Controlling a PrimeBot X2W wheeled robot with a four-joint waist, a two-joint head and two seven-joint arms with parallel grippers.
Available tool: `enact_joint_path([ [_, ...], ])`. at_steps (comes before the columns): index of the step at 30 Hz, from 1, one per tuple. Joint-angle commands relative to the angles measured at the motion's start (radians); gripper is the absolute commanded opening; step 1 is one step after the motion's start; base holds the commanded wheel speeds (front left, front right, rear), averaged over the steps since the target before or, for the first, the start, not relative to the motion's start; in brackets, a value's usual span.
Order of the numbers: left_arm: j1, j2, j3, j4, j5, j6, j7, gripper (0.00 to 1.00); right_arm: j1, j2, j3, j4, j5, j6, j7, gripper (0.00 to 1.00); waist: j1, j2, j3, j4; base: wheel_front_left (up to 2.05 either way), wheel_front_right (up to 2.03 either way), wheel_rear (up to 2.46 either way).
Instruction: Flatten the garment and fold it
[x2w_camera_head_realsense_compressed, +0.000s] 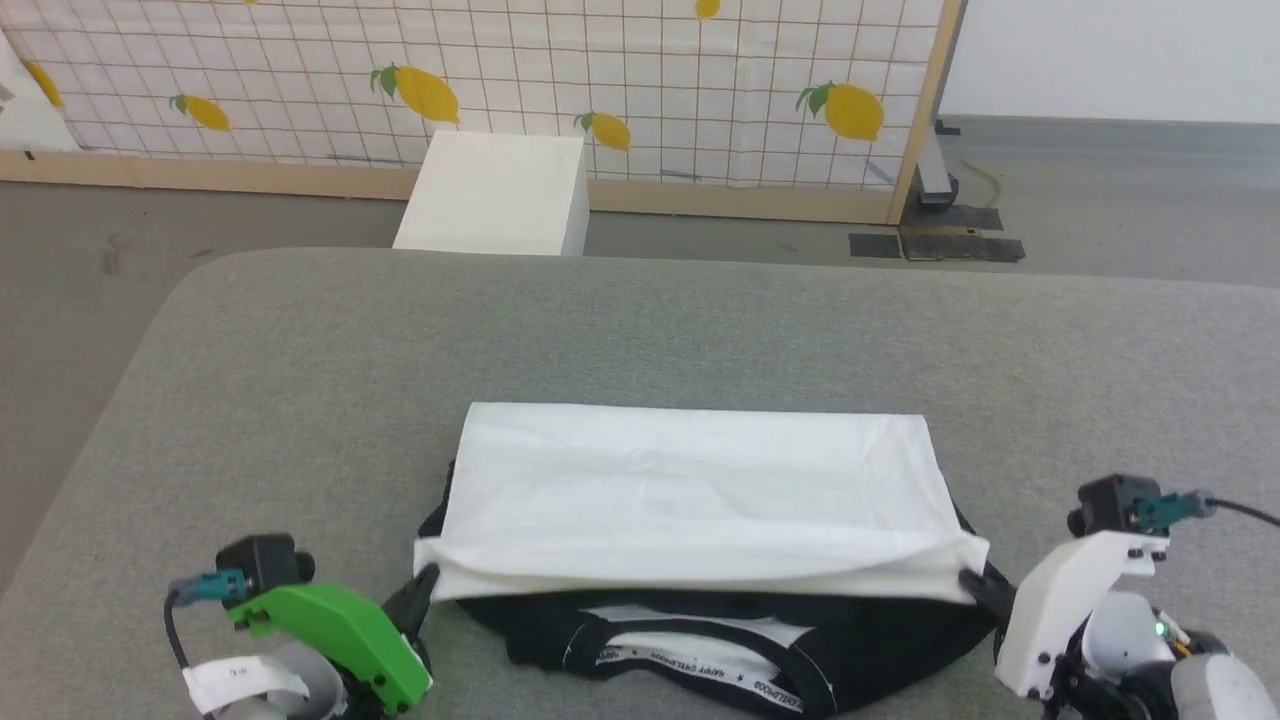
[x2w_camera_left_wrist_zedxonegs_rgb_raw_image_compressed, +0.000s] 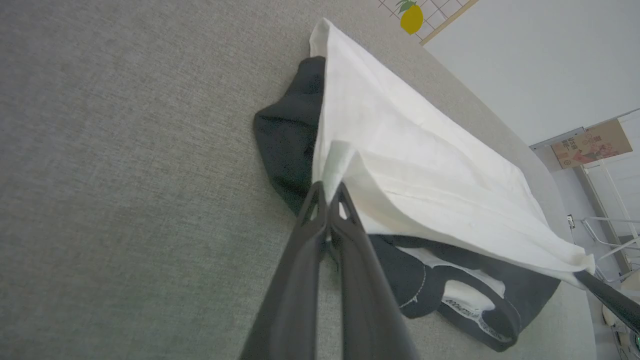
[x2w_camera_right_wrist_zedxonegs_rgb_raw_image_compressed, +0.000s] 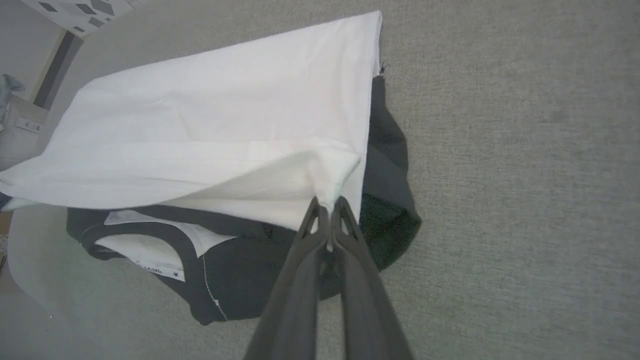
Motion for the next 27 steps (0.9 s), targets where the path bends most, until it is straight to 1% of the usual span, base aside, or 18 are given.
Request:
enact_joint_path([
  [1, 0.018, -0.004, 0.001, 0.011, -0.009, 0.007, -0.009, 0.00, 0.023, 0.007, -0.004, 0.006, 0.000, -0.001, -0.001, 0.00, 0.0001, 0.0000, 0.005, -0.002, 0.00, 0.00, 0.00],
  [6, 0.027, -0.017, -0.008, 0.073, -0.014, 0.021, 0.000, 0.00, 0.062, 0.016, 0.010, 0.045, -0.004, -0.001, -0.010, 0.00, 0.0001, 0.0000, 0.015, -0.006, 0.00, 0.00, 0.00],
  [11, 0.021, -0.014, -0.032, 0.139, 0.012, 0.056, 0.018, 0.00, 0.084, 0.020, 0.027, 0.076, -0.016, -0.001, -0.013, 0.00, 0.0001, 0.0000, 0.023, -0.012, 0.00, 0.00, 0.00],
  [15, 0.013, -0.018, -0.035, 0.166, 0.012, 0.061, 0.023, 0.00, 0.086, 0.022, 0.031, 0.086, -0.025, -0.001, -0.013, 0.00, 0.0001, 0.0000, 0.029, -0.017, 0.00, 0.00, 0.00],
  [16, 0.011, -0.016, -0.036, 0.170, 0.012, 0.062, 0.028, 0.11, 0.085, 0.022, 0.030, 0.084, -0.028, -0.001, -0.017, 0.00, 0.0001, 0.0000, 0.029, -0.018, 0.00, 0.00, 0.00],
  [17, 0.010, -0.014, -0.035, 0.171, 0.011, 0.063, 0.030, 0.87, 0.085, 0.022, 0.033, 0.082, -0.026, -0.001, -0.016, 0.55, 0.0001, 0.0000, 0.029, -0.018, 0.00, 0.00, 0.00],
  [18, 0.010, -0.011, -0.032, 0.170, 0.007, 0.066, 0.035, 1.00, 0.086, 0.022, 0.038, 0.077, -0.022, -0.001, -0.014, 1.00, 0.0001, 0.0000, 0.026, -0.019, 0.00, 0.00, 0.00],
  [21, 0.015, 0.007, -0.029, 0.155, 0.003, 0.078, 0.057, 1.00, 0.095, 0.016, 0.042, 0.048, -0.008, -0.001, -0.001, 1.00, 0.0001, 0.0000, 0.017, -0.019, 0.00, 0.00, 0.00],
  [23, 0.023, 0.031, -0.027, 0.134, 0.007, 0.097, 0.078, 1.00, 0.105, 0.001, 0.044, 0.016, 0.002, -0.001, 0.015, 1.00, 0.0001, 0.0000, 0.010, -0.019, 0.00, 0.00, 0.00],
  [27, 0.043, 0.080, 0.004, 0.062, -0.006, 0.139, 0.108, 1.00, 0.128, -0.036, 0.024, -0.080, 0.041, -0.001, 0.087, 1.00, 0.0001, 0.0000, 0.004, -0.016, 0.00, 0.00, 0.00],
])
